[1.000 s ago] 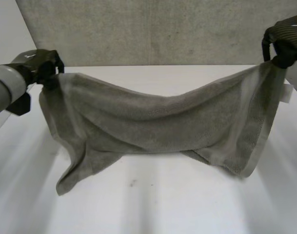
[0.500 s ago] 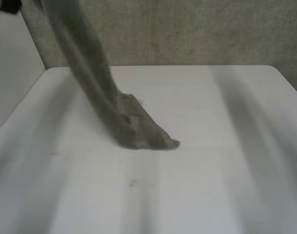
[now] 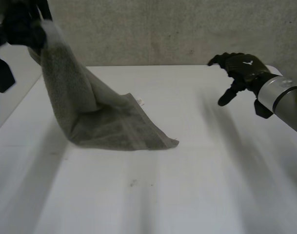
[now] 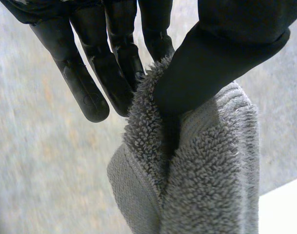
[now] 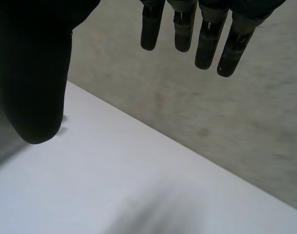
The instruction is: Fold the towel.
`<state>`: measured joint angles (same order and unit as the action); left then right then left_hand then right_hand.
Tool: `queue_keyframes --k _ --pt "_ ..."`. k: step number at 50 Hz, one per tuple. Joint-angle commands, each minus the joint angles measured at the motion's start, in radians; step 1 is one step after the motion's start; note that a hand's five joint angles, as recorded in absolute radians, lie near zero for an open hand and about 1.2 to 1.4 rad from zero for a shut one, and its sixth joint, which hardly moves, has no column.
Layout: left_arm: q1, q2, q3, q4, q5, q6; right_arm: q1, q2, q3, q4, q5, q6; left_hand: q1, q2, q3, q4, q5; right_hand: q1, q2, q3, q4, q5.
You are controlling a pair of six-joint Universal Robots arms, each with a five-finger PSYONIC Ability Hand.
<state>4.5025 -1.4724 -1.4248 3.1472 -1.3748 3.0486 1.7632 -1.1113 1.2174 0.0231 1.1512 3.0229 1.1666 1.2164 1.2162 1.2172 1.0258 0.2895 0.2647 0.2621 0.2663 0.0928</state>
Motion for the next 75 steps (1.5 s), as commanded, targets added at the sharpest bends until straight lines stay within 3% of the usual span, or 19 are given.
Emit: queue_keyframes --k 1,15,26,35,44,53,55,57,58,59,64,66,67,68,69,71,72,73,75 --pt "-0.006 0.170 -0.014 -0.018 -0.003 0.018 0.065 0.047 -0.064 0.015 -0.117 0.088 0.230 0.180 0.180 0.179 0.196 0.001 0.026 0.028 0.024 0.023" --pt "-0.006 0.346 0.024 -0.032 -0.006 0.007 0.216 0.179 -0.150 0.003 -0.120 0.114 0.230 0.180 0.180 0.179 0.196 0.001 0.026 0.028 0.024 0.023" --pt "-0.020 0.373 0.102 -0.059 -0.007 0.004 0.335 0.323 -0.271 -0.092 -0.149 0.329 0.230 0.180 0.180 0.179 0.196 0.030 0.055 0.058 0.054 0.053" --pt "-0.032 0.366 0.103 -0.076 -0.010 0.004 0.433 0.406 -0.282 -0.121 -0.341 0.488 0.230 0.180 0.180 0.179 0.196 0.077 0.102 0.105 0.100 0.099" --pt "-0.032 0.345 0.092 -0.076 -0.012 0.007 0.483 0.423 -0.257 -0.072 -0.629 0.496 0.230 0.180 0.180 0.179 0.196 0.077 0.102 0.105 0.101 0.100" --pt "-0.022 0.282 0.096 -0.073 -0.010 0.013 0.484 0.415 -0.250 0.034 -0.805 0.494 0.230 0.180 0.180 0.179 0.196 0.095 0.120 0.122 0.118 0.117" --pt "-0.017 0.270 0.098 -0.073 -0.010 0.015 0.484 0.413 -0.240 0.043 -0.828 0.494 0.230 0.180 0.180 0.179 0.196 0.180 0.205 0.207 0.203 0.202" --pt "-0.014 0.247 0.098 -0.072 -0.015 0.015 0.484 0.407 -0.222 0.047 -0.841 0.491 0.230 0.180 0.180 0.179 0.196 0.761 0.786 0.788 0.784 0.783" --pt "-0.014 0.247 0.098 -0.072 -0.015 0.015 0.484 0.407 -0.222 0.047 -0.841 0.491 0.230 0.180 0.180 0.179 0.196 0.764 0.789 0.792 0.787 0.786" --pt "-0.013 0.235 0.099 -0.072 -0.015 0.015 0.484 0.407 -0.222 0.044 -0.837 0.485 0.230 0.180 0.180 0.179 0.196 1.103 1.128 1.131 1.127 1.126" --pt "-0.008 0.190 0.110 -0.068 -0.017 0.013 0.469 0.401 -0.253 0.032 -0.731 0.464 0.230 0.180 0.180 0.179 0.196 1.107 1.132 1.134 1.130 1.129" --pt "-0.006 0.176 0.116 -0.065 -0.017 0.013 0.441 0.352 -0.260 0.009 -0.507 0.400 0.230 0.180 0.180 0.179 0.196 1.107 1.132 1.134 1.130 1.129" --pt "-0.006 0.166 0.127 -0.061 -0.015 0.013 0.441 0.352 -0.260 0.009 -0.505 0.399 0.230 0.180 0.180 0.179 0.196 1.107 1.132 1.134 1.130 1.129" --pt "-0.006 0.152 0.142 -0.055 -0.020 0.012 0.420 0.317 -0.257 -0.011 -0.364 0.360 0.230 0.180 0.180 0.179 0.196 1.107 1.132 1.134 1.130 1.129" --pt "-0.006 0.152 0.142 -0.055 -0.020 0.012 0.420 0.317 -0.257 -0.011 -0.363 0.360 0.230 0.180 0.180 0.179 0.196 1.107 1.132 1.134 1.130 1.129" --pt "-0.006 0.123 0.174 -0.046 -0.038 0.009 0.375 0.248 -0.236 -0.089 -0.096 0.291 0.230 0.180 0.180 0.179 0.196 1.107 1.132 1.134 1.130 1.129" --pt "-0.006 0.122 0.175 -0.045 -0.038 0.009 0.375 0.248 -0.236 -0.089 -0.094 0.290 0.230 0.180 0.180 0.179 0.196 1.107 1.132 1.134 1.130 1.129" --pt "-0.006 0.113 0.190 -0.042 -0.050 0.007 0.357 0.210 -0.210 -0.151 0.006 0.277 0.230 0.180 0.180 0.179 0.196 1.107 1.132 1.134 1.130 1.129" --pt "-0.008 0.106 0.201 -0.042 -0.064 0.006 0.340 0.156 -0.158 -0.225 0.077 0.277 0.230 0.180 0.180 0.179 0.196 1.107 1.132 1.134 1.130 1.129"
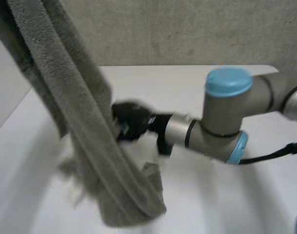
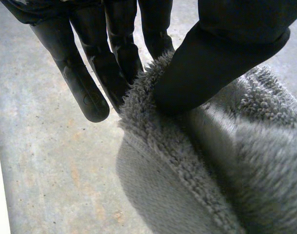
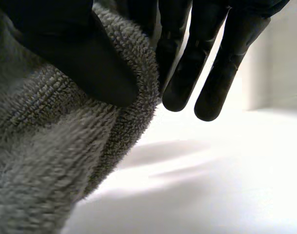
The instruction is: Fold the towel.
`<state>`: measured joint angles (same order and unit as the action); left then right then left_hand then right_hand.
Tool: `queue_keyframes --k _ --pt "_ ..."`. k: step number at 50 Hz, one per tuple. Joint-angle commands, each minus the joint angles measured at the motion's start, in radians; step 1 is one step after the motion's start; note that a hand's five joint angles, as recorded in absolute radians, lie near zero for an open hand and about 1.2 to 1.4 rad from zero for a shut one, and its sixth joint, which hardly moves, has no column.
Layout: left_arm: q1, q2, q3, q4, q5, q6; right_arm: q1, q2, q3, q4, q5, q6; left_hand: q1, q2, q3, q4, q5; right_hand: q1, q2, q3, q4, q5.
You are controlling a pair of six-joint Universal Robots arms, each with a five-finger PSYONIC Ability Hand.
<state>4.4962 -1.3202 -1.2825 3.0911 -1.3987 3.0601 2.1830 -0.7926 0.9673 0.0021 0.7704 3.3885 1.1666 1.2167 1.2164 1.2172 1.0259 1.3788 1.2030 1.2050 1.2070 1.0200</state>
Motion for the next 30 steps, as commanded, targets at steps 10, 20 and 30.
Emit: queue_keyframes --k 10,20,30 --pt "-0.015 -0.109 0.038 0.015 -0.065 -0.015 -0.158 -0.442 0.407 -0.505 0.534 -0.115 0.230 0.180 0.180 0.179 0.196 0.017 0.193 0.191 0.189 0.202" --pt "-0.023 -0.241 -0.142 0.027 -0.063 -0.014 -0.206 -0.571 0.525 -0.267 0.523 -0.344 0.230 0.180 0.180 0.179 0.196 0.017 0.193 0.191 0.189 0.202" --pt "-0.032 -0.396 -0.331 0.093 -0.068 0.002 -0.209 -0.465 0.619 0.078 0.463 -0.582 0.230 0.180 0.180 0.179 0.196 0.017 0.193 0.191 0.189 0.202"
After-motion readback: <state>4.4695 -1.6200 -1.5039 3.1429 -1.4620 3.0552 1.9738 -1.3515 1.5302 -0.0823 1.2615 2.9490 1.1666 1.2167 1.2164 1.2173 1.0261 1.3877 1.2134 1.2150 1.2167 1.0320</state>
